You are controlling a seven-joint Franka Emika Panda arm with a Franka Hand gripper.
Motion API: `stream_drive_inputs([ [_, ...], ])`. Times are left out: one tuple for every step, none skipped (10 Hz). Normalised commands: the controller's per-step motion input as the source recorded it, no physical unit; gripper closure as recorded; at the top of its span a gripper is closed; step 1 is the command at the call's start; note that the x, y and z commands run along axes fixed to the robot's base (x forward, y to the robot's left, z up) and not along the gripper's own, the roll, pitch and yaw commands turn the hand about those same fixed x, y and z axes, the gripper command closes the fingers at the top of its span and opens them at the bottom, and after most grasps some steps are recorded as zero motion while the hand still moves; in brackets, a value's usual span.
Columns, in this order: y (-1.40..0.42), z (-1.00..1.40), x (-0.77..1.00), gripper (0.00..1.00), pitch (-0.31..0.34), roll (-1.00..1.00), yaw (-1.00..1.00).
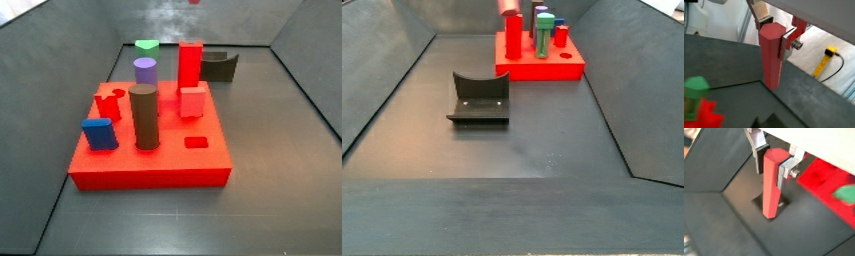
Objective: Pick up the hexagon object. Move up. Place the hexagon object on the fixture. Regrasp the hexagon object. Move to above the board. Insert the hexagon object.
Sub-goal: Move to above the board, then insert the hexagon object.
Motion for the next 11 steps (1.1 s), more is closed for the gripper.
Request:
stream_drive_inputs([
  [-1.00,0.31,-0.62,1.00,-0.138,-1.00,-0.16],
  [-1.00,0.30,-0.64,1.00,-0.128,-1.00,-0.17],
  [-1.00,0.31,-0.67,1.00,-0.123,-1.00,-0.18],
  [-1.00,0.31,-0.69,1.00,-0.121,-1.00,-0.19],
  [-0.57,0.17,-0.43,1.00,-0.117,-1.00,-0.19],
  [-0.32,0.09,-0.26,1.00,-0.104,-1.00,-0.19],
  [-0.14,0.05,-0.14,1.00,-0.072,-0.94,-0.16],
  [-0.09,0.04,-0.10,1.00,-0.062,-0.79,-0.14],
  [-0.02,0.01,-0.07,1.00,-0.041,-0.43,-0.05],
  [0.00,0.00,-0.05,1.00,-0.034,-0.25,-0.02],
  [0.00,0.00,0.00,1.00,0.000,0.00,0.01],
])
